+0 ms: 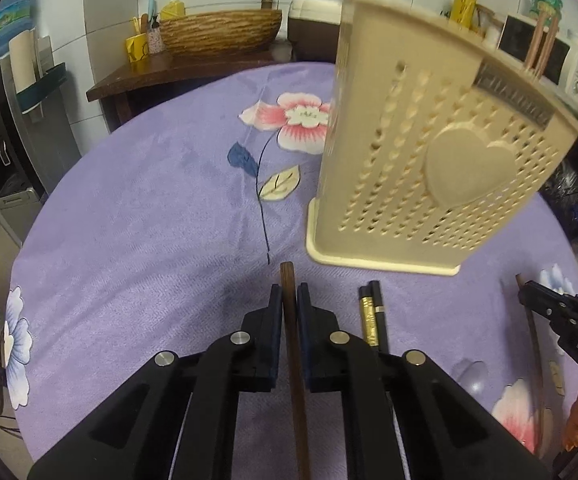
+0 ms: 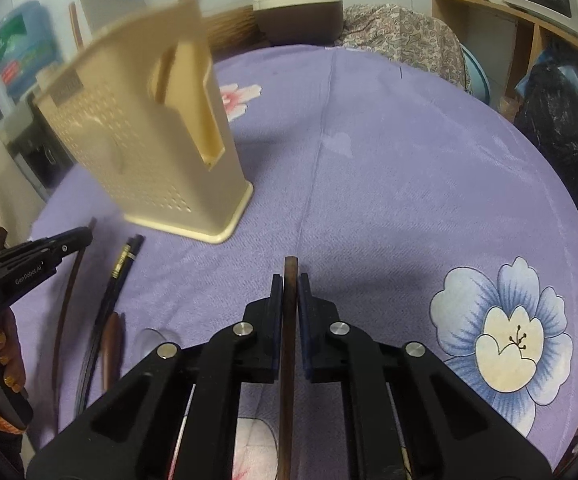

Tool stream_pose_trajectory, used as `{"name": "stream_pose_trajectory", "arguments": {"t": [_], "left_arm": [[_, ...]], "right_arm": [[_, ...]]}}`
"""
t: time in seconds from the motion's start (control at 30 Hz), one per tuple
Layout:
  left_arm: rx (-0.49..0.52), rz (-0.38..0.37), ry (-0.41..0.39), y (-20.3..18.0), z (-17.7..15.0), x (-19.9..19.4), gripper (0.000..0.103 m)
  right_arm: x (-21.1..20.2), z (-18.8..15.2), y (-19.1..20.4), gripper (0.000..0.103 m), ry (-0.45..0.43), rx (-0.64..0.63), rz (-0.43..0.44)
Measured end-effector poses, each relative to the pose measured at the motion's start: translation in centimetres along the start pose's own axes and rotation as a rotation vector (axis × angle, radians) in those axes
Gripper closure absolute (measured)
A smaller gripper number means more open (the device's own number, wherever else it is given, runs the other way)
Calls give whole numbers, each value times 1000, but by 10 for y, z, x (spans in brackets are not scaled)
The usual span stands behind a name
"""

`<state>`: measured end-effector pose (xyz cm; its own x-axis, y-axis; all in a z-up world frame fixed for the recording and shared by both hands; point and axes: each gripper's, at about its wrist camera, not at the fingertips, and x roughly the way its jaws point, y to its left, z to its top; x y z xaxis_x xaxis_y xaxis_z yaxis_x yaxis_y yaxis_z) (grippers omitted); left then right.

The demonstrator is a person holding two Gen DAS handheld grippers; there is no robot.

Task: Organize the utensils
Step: 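Lift both held chopsticks up toward the cream holder, then lower the chopsticks into the cream holder with both grippers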

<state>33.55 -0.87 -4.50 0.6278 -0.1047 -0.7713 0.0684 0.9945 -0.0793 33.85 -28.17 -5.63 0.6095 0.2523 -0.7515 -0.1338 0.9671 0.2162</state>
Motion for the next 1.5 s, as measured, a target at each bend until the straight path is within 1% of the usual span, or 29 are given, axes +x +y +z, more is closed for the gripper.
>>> {"name": "stream_pose_trajectory", "arguments": {"t": [0.13, 0.23, 0.33, 0.43, 0.57, 0.63, 0.8, 1.07, 1.2, 1.3, 1.37, 1.43, 1.5], "left_arm": [[7, -21, -91, 1, 7, -37, 94], [3, -47, -176, 2, 13, -74, 94], [6, -62, -266, 4, 17, -111, 94], [14, -61, -339, 6, 21, -139, 94], [1, -58, -401, 8, 26, -159, 94], [0, -54, -416, 8, 29, -163, 94], [-1, -48, -414, 8, 32, -158, 94], [0, -64, -421, 13, 33, -167, 94], [-9, -89, -436, 17, 44, -180, 94], [-1, -104, -481, 16, 65, -203, 94], [17, -121, -526, 12, 83, -225, 94], [22, -163, -546, 6, 105, -247, 94], [27, -168, -570, 0, 121, -261, 94]], "right_arm": [[-32, 6, 0, 95, -74, 2, 35], [-70, 15, -3, 95, -161, 3, 73], [-109, 21, -4, 95, -245, -6, 89], [-148, 28, -4, 95, -321, -26, 84], [-169, 36, -2, 95, -368, -37, 65], [-176, 38, -2, 95, -381, -39, 59], [-184, 37, 0, 95, -386, -55, 49], [-190, 40, 1, 95, -391, -68, 49], [-199, 51, 6, 95, -398, -80, 64], [-218, 74, 15, 95, -431, -98, 77], [-234, 96, 25, 95, -464, -107, 89], [-248, 120, 36, 95, -490, -110, 106], [-262, 143, 47, 95, -524, -109, 114]]}}
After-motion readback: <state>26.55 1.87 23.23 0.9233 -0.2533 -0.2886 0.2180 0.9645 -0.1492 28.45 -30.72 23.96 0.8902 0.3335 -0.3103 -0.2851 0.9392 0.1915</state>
